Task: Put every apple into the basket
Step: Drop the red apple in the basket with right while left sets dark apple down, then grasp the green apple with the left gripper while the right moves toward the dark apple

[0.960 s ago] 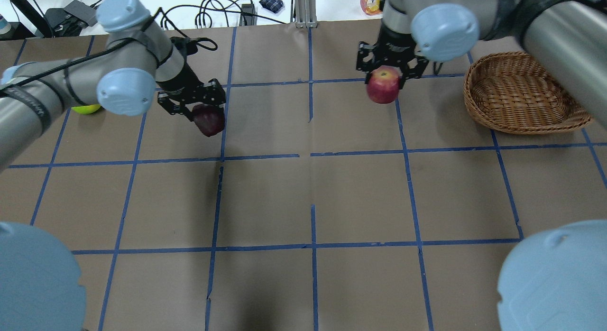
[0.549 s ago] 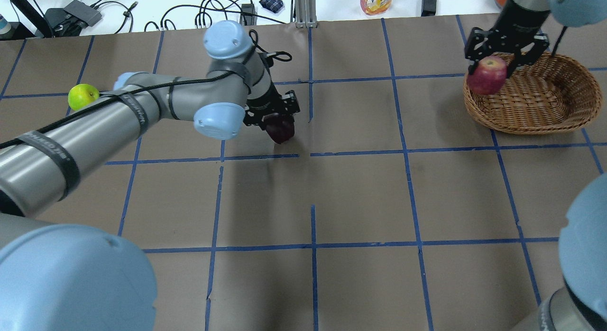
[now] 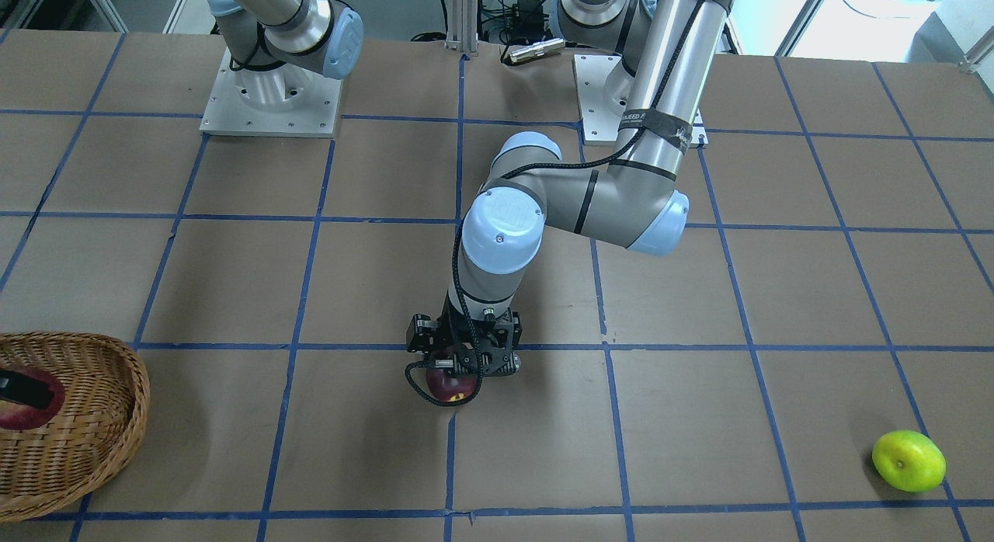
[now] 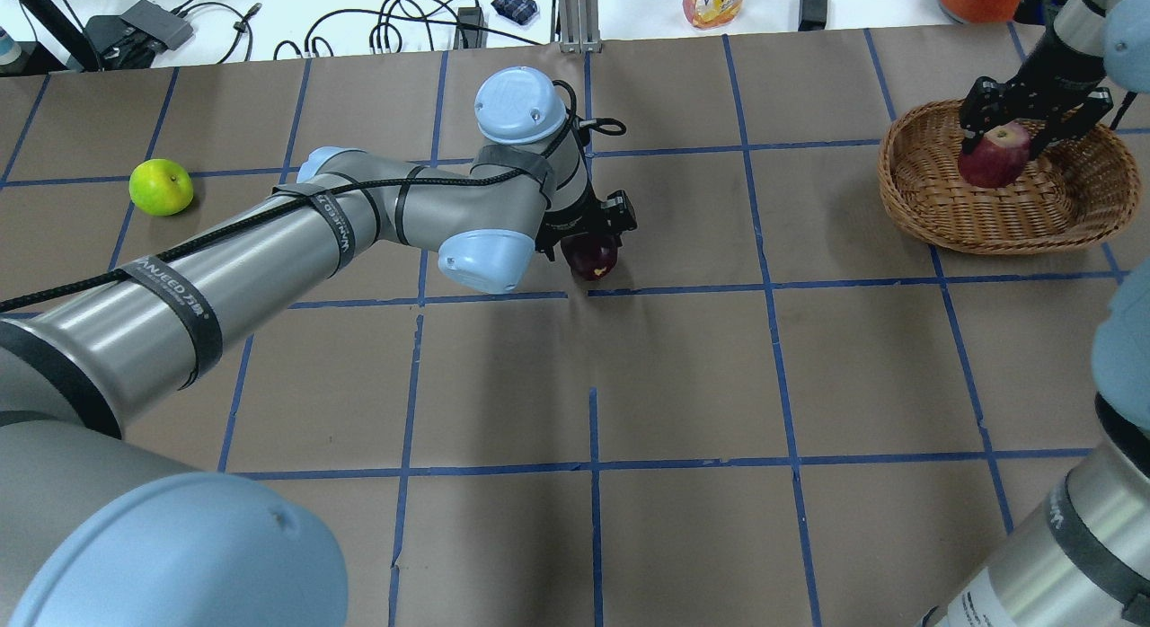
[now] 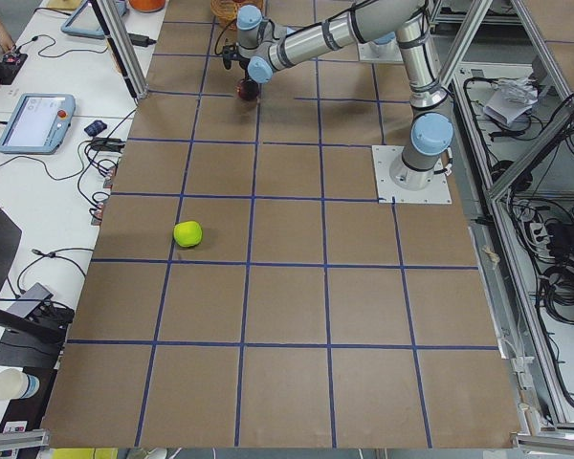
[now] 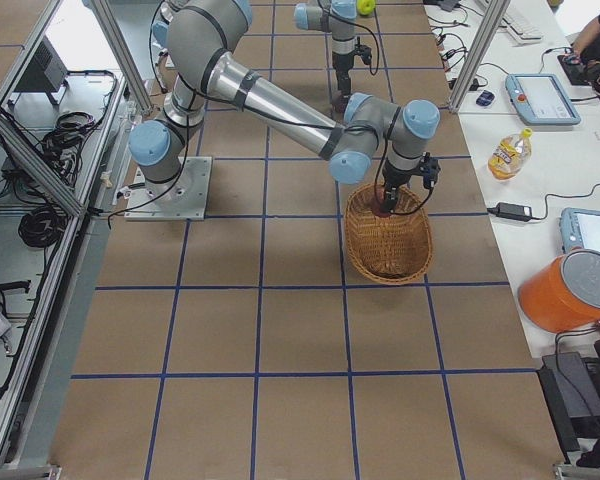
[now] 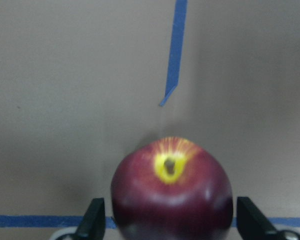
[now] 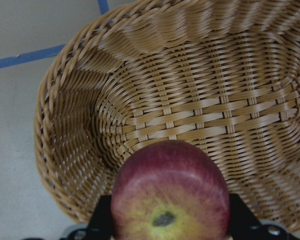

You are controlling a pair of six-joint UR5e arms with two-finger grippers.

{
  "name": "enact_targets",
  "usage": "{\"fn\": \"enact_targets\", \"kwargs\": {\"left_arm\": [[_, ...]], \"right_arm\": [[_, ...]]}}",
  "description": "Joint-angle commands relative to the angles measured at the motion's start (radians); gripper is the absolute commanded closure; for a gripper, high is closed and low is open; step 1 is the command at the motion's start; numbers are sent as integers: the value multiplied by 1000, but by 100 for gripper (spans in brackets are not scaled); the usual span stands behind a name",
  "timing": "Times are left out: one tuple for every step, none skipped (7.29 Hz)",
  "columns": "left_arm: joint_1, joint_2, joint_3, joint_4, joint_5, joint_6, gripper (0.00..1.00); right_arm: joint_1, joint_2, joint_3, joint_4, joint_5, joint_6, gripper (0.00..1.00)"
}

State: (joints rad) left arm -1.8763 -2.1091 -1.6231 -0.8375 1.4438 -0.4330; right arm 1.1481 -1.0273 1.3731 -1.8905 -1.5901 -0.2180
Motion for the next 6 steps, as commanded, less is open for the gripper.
{"fn": "enact_targets", "kwargs": {"left_arm": [[172, 84, 2, -97, -11, 178, 0], [350, 127, 2, -217, -10, 392, 0], [523, 136, 5, -273, -11, 578, 0], [675, 130, 23, -278, -8, 775, 0], [774, 97, 98, -296, -5, 933, 0], [814, 59, 208, -336, -2, 962, 0]], "right_arm": [[-25, 68, 3, -114, -44, -11, 100], [-33, 84, 3, -121, -44, -27, 100], [-33, 82, 4, -102, -31, -18, 79], [-33, 81, 4, -79, -31, -21, 51], [-33, 82, 6, -59, -28, -18, 1], [-33, 73, -3, -11, -27, -18, 0]]}}
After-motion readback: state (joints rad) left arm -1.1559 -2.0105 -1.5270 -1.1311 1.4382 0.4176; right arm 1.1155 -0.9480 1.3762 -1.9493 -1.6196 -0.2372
